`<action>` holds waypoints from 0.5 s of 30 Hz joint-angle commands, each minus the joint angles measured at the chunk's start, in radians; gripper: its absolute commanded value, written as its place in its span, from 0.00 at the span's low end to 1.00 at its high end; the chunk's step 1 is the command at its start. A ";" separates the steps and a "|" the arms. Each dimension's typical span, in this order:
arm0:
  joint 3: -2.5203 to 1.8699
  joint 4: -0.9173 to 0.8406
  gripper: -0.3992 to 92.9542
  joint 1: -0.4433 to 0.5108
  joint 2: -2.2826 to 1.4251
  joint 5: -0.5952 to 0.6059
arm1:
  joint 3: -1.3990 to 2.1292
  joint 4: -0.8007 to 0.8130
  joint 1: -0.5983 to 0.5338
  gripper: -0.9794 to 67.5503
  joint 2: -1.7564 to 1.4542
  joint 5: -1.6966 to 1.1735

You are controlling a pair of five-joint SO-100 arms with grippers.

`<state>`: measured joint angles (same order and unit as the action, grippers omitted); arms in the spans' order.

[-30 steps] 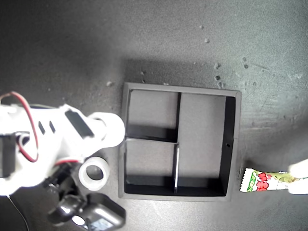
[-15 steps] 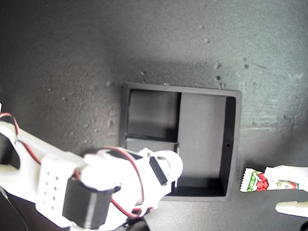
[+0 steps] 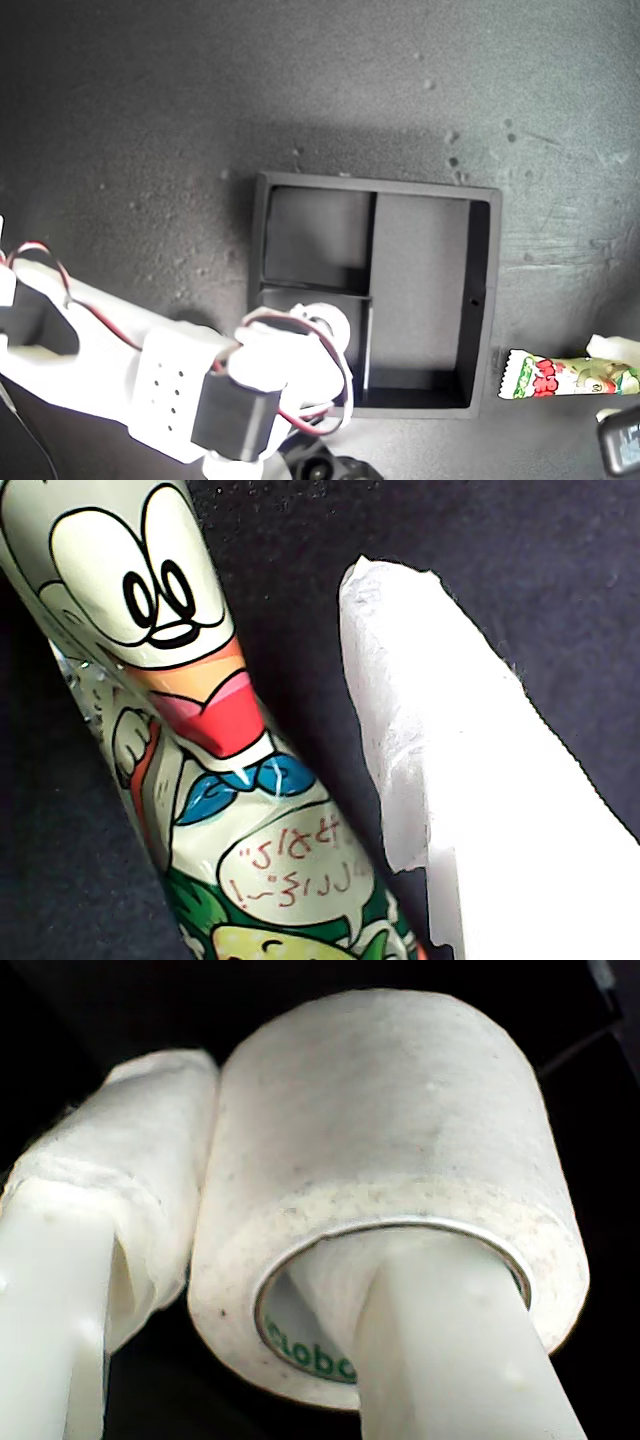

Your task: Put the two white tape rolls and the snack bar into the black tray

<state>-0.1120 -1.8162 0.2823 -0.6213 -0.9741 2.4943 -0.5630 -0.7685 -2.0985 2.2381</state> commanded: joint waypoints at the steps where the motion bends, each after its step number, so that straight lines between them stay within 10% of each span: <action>1: 0.011 -0.017 0.00 -0.003 0.003 -0.025 | 0.028 0.064 0.029 0.40 0.002 -0.043; 15: 0.060 -0.017 0.13 0.057 0.044 -0.071 | 0.176 0.276 0.074 0.15 0.037 -0.074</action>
<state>-0.0997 -1.8162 0.3221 -0.5369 -1.0278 2.6661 -0.3114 -0.7010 -2.0632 2.1644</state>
